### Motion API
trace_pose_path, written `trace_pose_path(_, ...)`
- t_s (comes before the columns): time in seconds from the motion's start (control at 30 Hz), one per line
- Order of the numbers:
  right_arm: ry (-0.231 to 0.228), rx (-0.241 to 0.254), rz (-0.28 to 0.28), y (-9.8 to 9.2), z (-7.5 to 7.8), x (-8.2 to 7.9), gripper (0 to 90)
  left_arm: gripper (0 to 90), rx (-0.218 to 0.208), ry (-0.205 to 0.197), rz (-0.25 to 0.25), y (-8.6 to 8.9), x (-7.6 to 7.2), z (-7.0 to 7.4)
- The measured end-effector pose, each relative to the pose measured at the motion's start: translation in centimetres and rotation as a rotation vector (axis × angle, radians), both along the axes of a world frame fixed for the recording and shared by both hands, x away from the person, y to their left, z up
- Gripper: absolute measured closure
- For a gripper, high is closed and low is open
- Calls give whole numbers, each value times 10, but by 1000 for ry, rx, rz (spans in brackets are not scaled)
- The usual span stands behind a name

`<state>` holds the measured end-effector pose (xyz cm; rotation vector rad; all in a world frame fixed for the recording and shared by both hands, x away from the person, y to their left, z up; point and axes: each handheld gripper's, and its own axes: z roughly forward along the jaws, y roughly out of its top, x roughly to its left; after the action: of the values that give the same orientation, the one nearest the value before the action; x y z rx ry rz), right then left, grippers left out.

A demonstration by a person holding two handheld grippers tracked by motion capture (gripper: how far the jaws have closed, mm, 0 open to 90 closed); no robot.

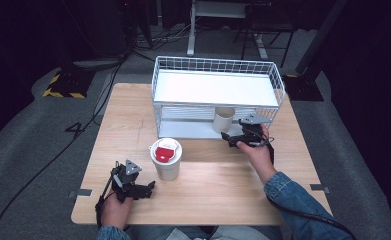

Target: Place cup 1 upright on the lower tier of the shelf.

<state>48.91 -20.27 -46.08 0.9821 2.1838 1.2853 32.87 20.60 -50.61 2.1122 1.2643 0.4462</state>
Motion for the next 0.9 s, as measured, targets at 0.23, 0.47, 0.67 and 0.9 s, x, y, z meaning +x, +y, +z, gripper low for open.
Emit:
trace_pose_path(0.23, 11, 27, 22, -20, 11, -18, 46, 1, -1, -2, -4, 0, 0, 0)
trace_pose_path(0.47, 25, -25, 59, -38, 18, -39, 59, 1, 0, 0, -32, 3, 1, 0)
trace_pose_path(0.67, 41, -10, 77, -53, 22, -59, 63, 1, -1, 2, -26, 3, 1, 0)
trace_pose_path(0.9, 41, -55, 89, -69, 15, -79, 70, 1, 3, 0, -15, 3, 0, 0)
